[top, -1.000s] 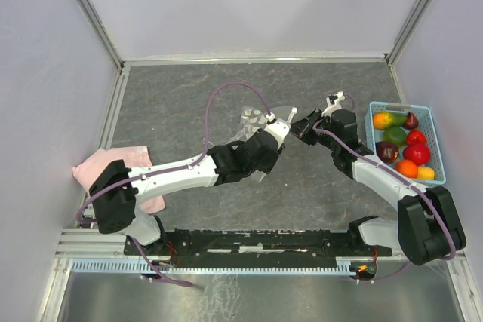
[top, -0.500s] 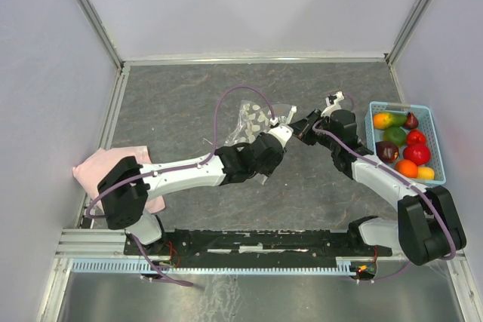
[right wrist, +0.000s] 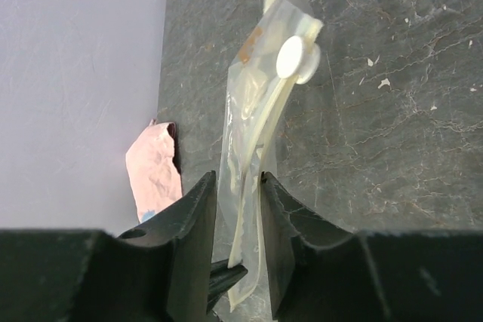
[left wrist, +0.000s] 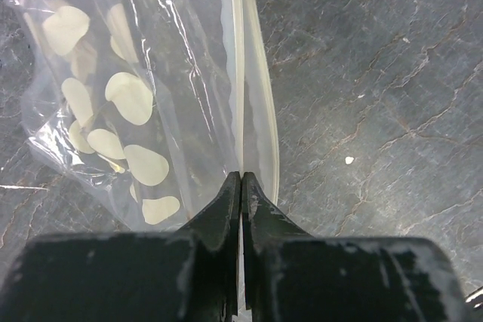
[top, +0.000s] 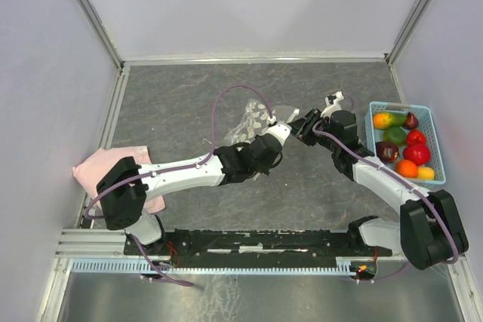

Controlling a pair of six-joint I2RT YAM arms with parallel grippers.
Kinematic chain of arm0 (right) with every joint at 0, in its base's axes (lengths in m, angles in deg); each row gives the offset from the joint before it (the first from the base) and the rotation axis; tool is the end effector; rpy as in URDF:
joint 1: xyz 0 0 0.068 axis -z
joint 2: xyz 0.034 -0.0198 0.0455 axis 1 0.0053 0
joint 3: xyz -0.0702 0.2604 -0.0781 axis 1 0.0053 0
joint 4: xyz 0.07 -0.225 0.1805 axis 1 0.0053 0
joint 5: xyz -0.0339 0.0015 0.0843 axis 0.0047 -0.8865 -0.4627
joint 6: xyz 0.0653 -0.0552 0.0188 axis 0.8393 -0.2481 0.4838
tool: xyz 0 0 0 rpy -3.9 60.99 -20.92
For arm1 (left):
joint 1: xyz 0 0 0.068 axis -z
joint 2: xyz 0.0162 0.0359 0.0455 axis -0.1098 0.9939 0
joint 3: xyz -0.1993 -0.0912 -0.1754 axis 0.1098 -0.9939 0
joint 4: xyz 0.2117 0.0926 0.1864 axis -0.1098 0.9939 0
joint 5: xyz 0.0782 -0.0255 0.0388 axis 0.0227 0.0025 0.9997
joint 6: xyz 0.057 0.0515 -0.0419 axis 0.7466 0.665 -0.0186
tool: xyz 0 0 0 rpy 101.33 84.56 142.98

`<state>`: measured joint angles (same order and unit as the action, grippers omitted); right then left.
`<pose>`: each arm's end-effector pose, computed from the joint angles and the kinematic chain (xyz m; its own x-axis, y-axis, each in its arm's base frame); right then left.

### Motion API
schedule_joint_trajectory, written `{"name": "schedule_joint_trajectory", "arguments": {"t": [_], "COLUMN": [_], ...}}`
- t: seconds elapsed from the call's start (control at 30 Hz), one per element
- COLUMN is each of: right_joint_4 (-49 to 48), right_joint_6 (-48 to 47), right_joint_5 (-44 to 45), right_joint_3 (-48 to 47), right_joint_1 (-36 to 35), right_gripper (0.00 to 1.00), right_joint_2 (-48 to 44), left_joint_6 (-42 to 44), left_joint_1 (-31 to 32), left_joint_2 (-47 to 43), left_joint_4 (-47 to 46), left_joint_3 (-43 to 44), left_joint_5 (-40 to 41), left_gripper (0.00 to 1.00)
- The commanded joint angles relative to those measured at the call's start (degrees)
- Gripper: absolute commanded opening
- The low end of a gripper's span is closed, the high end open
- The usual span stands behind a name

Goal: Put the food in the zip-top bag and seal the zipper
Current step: Open the zipper of the food storage bag.

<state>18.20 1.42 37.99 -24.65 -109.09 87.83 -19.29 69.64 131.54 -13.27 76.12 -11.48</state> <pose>0.3069 0.1347 0.2036 -0.6734 0.6072 -0.4217 -0.0679 0.5172 0.8532 0.2124 -0.3529 0.2101 -0.4726 0.4236 -0.7728 0.5841 0.8072 0.0853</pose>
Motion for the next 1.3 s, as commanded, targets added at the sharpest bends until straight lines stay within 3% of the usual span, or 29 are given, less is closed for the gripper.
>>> {"name": "schedule_joint_trajectory", "arguments": {"t": [0.0, 0.33, 0.77, 1.0, 1.27], "right_joint_4": [0.0, -0.3, -5.5, -1.3, 17.1], "right_joint_6": [-3.2, -4.7, -3.7, -6.8, -14.5], "right_joint_5": [0.8, 2.3, 4.5, 6.4, 11.5], "right_joint_3": [0.4, 6.4, 5.9, 3.7, -2.4], "right_joint_1": [-0.7, -3.4, -5.1, -5.1, -5.3], "right_gripper": [0.40, 0.48, 0.48, 0.25, 0.02], "right_joint_2": [-4.1, -7.1, 0.0, 1.2, -6.0], "left_joint_6": [-2.8, -3.3, -4.0, -4.6, -6.2], "left_joint_1": [-0.2, -0.2, -0.2, -0.3, -3.5], "left_joint_2": [-3.9, -4.3, -6.9, -9.3, -10.8], "left_joint_4": [-1.5, -1.1, -1.3, 0.2, 5.6], "left_joint_3": [0.5, 1.5, 1.3, 1.4, 1.8], "left_joint_5": [2.1, 2.8, 0.2, 4.3, 11.3], "left_gripper": [0.03, 0.03, 0.03, 0.03, 0.03]}}
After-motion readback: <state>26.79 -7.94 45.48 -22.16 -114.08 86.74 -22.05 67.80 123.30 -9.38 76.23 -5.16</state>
